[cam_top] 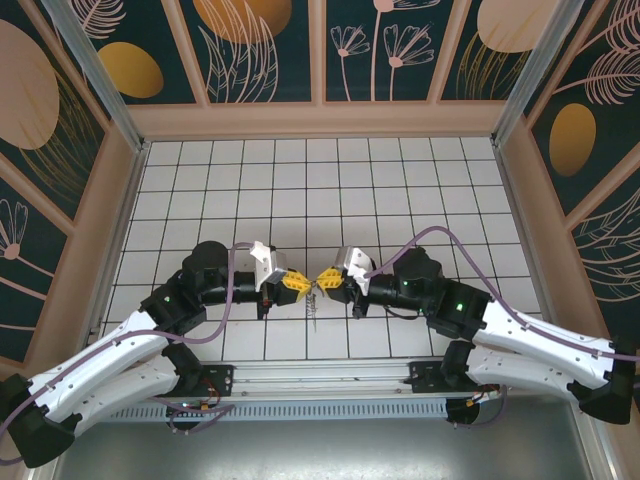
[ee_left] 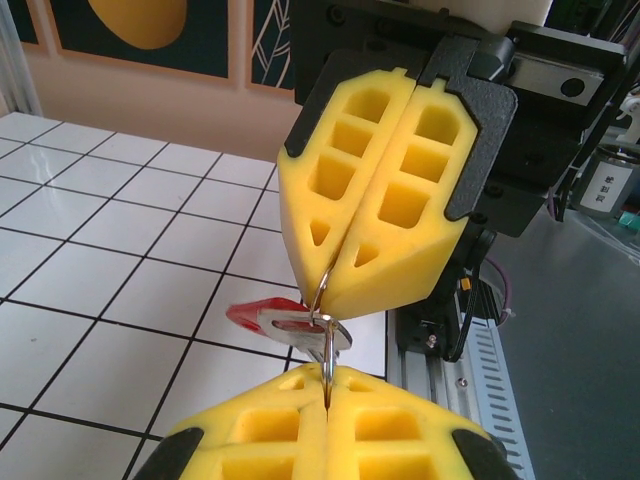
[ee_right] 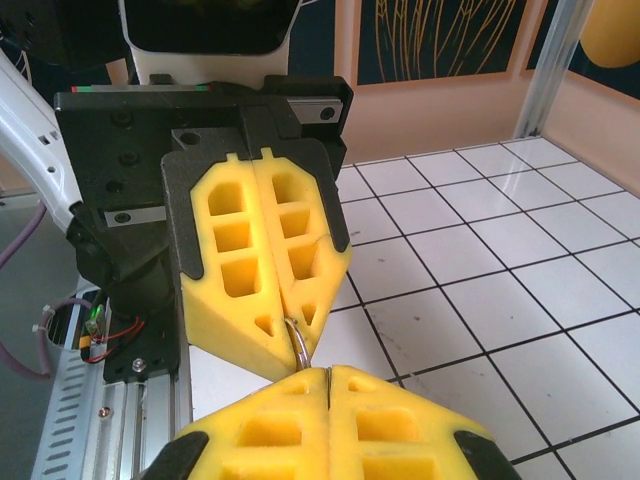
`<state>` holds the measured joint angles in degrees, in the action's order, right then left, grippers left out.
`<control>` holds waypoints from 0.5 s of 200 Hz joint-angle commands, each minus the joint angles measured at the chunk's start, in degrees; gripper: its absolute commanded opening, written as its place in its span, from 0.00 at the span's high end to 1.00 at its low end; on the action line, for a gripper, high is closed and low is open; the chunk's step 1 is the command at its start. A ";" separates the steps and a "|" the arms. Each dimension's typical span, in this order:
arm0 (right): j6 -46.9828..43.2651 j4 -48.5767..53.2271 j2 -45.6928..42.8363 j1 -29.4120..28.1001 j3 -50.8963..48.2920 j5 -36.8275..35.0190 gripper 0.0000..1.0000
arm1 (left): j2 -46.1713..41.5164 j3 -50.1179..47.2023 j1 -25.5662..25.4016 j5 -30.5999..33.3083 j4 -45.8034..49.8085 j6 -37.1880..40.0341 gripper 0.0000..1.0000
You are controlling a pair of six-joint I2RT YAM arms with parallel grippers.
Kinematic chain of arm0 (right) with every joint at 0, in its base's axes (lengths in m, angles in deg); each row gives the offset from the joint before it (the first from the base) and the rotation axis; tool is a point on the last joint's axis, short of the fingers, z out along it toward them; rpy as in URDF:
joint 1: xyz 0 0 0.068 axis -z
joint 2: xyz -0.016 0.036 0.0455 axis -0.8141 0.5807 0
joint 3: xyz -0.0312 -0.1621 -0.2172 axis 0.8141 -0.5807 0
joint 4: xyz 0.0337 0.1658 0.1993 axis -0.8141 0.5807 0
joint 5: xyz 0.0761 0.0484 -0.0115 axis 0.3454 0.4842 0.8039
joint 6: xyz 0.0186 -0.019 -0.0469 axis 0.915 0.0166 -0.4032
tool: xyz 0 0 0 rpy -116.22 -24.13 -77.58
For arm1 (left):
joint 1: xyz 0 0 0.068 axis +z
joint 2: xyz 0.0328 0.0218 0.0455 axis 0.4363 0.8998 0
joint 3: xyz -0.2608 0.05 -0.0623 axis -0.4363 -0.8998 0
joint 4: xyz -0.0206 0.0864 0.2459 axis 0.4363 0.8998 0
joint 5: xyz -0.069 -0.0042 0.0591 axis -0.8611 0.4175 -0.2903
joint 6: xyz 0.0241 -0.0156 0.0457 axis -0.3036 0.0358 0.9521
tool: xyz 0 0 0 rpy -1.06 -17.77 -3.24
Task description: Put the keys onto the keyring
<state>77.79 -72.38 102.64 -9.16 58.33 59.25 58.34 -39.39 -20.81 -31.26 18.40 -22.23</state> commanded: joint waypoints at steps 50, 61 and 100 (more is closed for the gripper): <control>0.94 -1.20 -0.59 0.55 2.00 1.68 1.00 | 0.05 0.93 -0.23 -0.19 -1.75 0.88 1.00; 1.10 -1.05 -1.03 0.56 2.05 1.95 1.00 | 0.06 1.10 -0.26 -0.04 -1.54 1.03 1.00; 1.29 -0.56 -1.32 0.51 1.97 2.32 1.00 | 0.24 1.02 -0.25 0.14 -1.74 1.04 1.00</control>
<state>78.01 -72.12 102.16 -8.85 58.90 60.41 58.45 -39.39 -20.81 -31.08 18.40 -22.21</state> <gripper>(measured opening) 0.049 0.043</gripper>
